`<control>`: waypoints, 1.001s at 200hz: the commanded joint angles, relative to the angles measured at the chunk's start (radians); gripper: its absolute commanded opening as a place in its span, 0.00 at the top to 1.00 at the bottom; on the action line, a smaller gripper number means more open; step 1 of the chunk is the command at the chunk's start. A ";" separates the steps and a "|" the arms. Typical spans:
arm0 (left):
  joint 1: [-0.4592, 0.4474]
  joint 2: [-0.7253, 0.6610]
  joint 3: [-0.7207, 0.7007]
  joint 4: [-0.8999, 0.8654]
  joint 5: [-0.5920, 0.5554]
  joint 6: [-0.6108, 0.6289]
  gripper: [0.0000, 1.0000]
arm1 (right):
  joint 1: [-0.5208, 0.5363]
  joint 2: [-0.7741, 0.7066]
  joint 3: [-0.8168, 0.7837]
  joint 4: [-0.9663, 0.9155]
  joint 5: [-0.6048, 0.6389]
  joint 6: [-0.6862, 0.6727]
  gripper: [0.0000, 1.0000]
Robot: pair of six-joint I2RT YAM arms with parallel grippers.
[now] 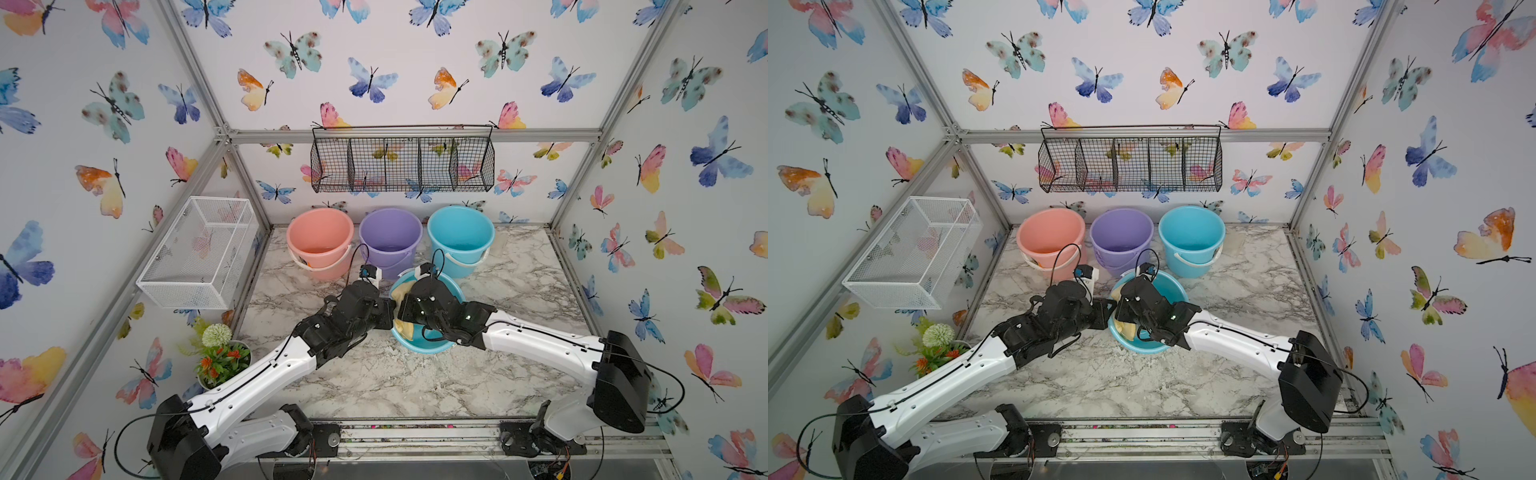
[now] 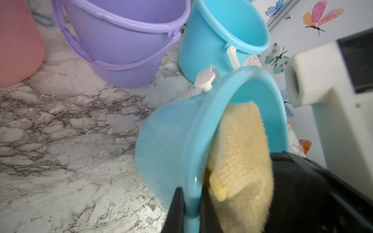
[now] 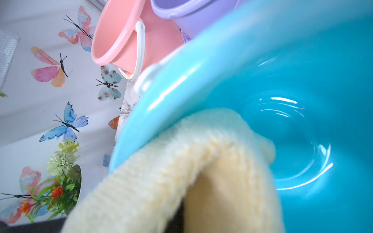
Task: Wipe the inside of the bucket with a cloth
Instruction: Wipe the dirt from the inside of the bucket.
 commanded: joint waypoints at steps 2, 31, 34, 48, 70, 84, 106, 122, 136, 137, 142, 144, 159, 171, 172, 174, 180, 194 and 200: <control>-0.008 0.015 0.029 -0.005 0.064 0.000 1.00 | 0.006 -0.028 0.070 -0.142 0.029 -0.172 0.98; -0.009 0.023 0.033 -0.006 0.070 0.000 1.00 | 0.005 -0.038 0.124 -0.276 0.068 -0.291 0.98; -0.007 0.024 0.034 -0.006 0.072 -0.001 1.00 | 0.006 -0.040 0.128 -0.289 0.076 -0.297 0.98; -0.008 0.030 0.038 -0.006 0.080 -0.001 1.00 | 0.006 -0.051 0.143 -0.333 0.106 -0.335 0.98; -0.007 0.042 0.045 -0.008 0.098 -0.002 1.00 | 0.006 -0.062 0.188 -0.400 0.137 -0.370 0.98; -0.006 0.048 0.053 -0.001 0.115 -0.009 1.00 | 0.005 -0.073 0.218 -0.441 0.178 -0.379 0.98; -0.006 0.069 0.079 0.003 0.154 -0.019 1.00 | 0.004 -0.111 0.262 -0.475 0.266 -0.391 0.98; -0.006 0.094 0.099 -0.006 0.175 -0.019 1.00 | 0.004 -0.133 0.282 -0.477 0.287 -0.417 0.98; -0.006 0.116 0.108 -0.007 0.193 -0.015 1.00 | 0.003 -0.135 0.298 -0.496 0.294 -0.420 0.98; -0.006 0.117 0.108 -0.007 0.195 -0.015 1.00 | 0.003 -0.135 0.299 -0.497 0.293 -0.420 0.98; -0.006 0.123 0.110 -0.007 0.202 -0.014 1.00 | 0.003 -0.134 0.303 -0.500 0.284 -0.426 0.98; -0.006 0.126 0.111 -0.007 0.205 -0.013 1.00 | 0.003 -0.133 0.303 -0.501 0.280 -0.426 0.98; -0.006 0.141 0.115 -0.009 0.222 -0.013 1.00 | 0.003 -0.128 0.295 -0.506 0.269 -0.423 0.98; -0.006 0.145 0.116 -0.010 0.230 -0.018 1.00 | 0.002 -0.129 0.261 -0.499 0.282 -0.430 0.98; -0.006 0.145 0.116 -0.010 0.230 -0.019 1.00 | 0.002 -0.130 0.253 -0.495 0.282 -0.435 0.98; -0.006 0.147 0.116 -0.011 0.231 -0.019 1.00 | 0.002 -0.130 0.245 -0.490 0.282 -0.441 0.98; -0.005 0.146 0.115 -0.012 0.231 -0.018 1.00 | 0.001 -0.131 0.220 -0.467 0.276 -0.464 0.98; -0.004 0.145 0.118 -0.025 0.229 -0.016 1.00 | 0.001 -0.118 0.180 -0.428 0.252 -0.523 0.98; -0.002 0.144 0.120 -0.031 0.230 -0.015 1.00 | 0.001 -0.104 0.171 -0.417 0.249 -0.546 0.98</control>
